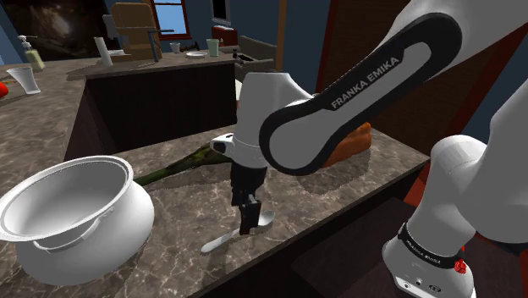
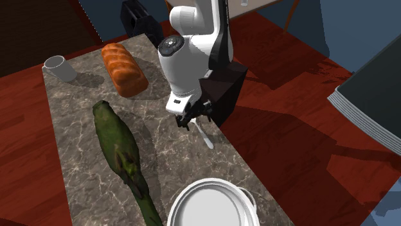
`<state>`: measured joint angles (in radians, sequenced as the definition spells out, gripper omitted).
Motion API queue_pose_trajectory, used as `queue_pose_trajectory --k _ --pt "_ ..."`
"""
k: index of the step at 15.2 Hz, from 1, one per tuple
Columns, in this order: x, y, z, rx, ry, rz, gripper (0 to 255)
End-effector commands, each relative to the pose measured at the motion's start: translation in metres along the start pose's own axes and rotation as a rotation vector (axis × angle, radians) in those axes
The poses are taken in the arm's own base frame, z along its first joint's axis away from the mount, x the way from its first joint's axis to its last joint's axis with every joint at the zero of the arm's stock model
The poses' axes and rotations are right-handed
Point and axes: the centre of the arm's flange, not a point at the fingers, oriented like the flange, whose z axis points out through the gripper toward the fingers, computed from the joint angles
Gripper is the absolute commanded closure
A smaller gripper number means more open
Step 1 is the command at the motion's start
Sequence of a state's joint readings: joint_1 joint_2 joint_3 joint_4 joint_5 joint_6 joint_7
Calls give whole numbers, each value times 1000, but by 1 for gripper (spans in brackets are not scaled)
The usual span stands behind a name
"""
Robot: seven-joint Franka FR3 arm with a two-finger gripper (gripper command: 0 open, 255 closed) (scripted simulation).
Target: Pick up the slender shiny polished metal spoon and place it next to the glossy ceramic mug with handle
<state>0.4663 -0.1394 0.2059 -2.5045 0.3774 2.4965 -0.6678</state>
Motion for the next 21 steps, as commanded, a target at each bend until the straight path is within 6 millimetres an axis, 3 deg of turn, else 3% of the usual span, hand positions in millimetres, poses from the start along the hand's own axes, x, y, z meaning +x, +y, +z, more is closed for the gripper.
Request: queue_pose_trajectory --k 1,6,14,15,21 --pt "4 -2 10 2 2 -9 0" --pt "4 -2 39 2 2 -9 0" --pt "4 -2 39 2 2 -9 0" --pt "4 -2 39 2 2 -9 255" --pt "4 -2 39 2 2 -9 255"
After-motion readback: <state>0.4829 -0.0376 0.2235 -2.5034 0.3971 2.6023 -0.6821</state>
